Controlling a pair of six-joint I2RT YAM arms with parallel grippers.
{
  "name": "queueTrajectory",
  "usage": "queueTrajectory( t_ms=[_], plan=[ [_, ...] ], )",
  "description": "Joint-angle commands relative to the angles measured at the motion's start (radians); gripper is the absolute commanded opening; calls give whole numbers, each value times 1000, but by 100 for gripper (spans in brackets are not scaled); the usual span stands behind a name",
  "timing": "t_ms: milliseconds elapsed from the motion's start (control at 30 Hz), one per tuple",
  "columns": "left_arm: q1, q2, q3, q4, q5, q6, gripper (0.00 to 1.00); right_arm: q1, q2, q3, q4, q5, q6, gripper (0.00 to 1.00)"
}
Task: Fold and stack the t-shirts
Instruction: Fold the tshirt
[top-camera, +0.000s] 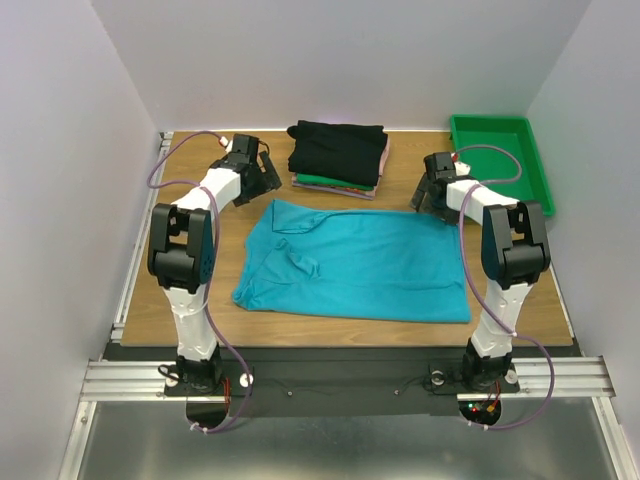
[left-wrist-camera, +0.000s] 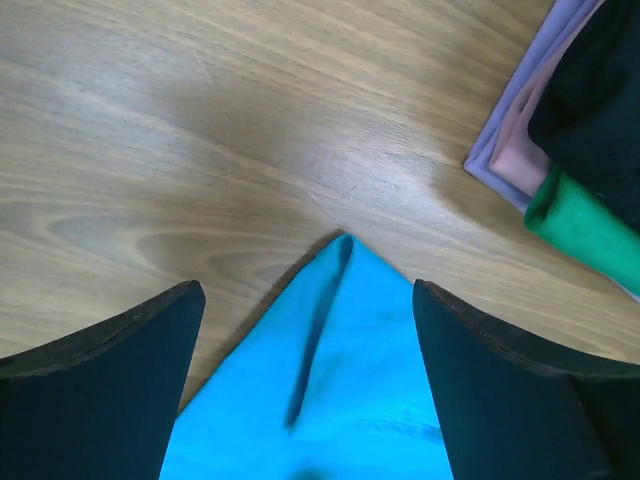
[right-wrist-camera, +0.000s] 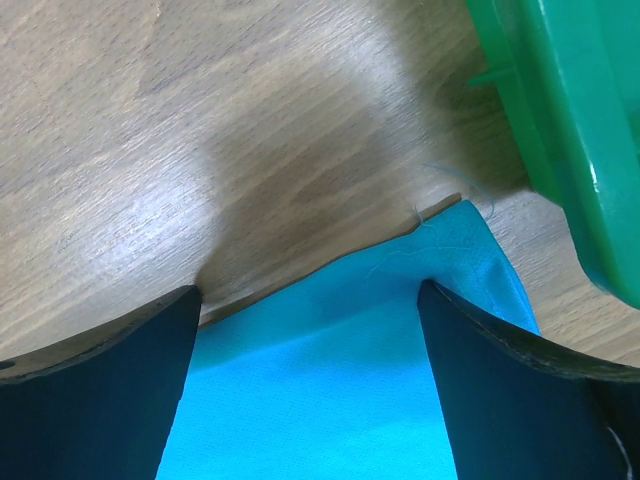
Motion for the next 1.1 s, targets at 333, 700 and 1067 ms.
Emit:
queueTrajectory(
  t_ms=[333,700,1067],
  plan=[
    [-79,-270,-400,175,248,-42,98,-8,-46,48,2,-69,-21,100],
    [-83,-140,-299,137,184,-32,66,-8,-83,45,2,-51,-39,100],
    [-83,-132,-254,118,152,-36,0,-8,-107,25,2,26,-34,100]
  ],
)
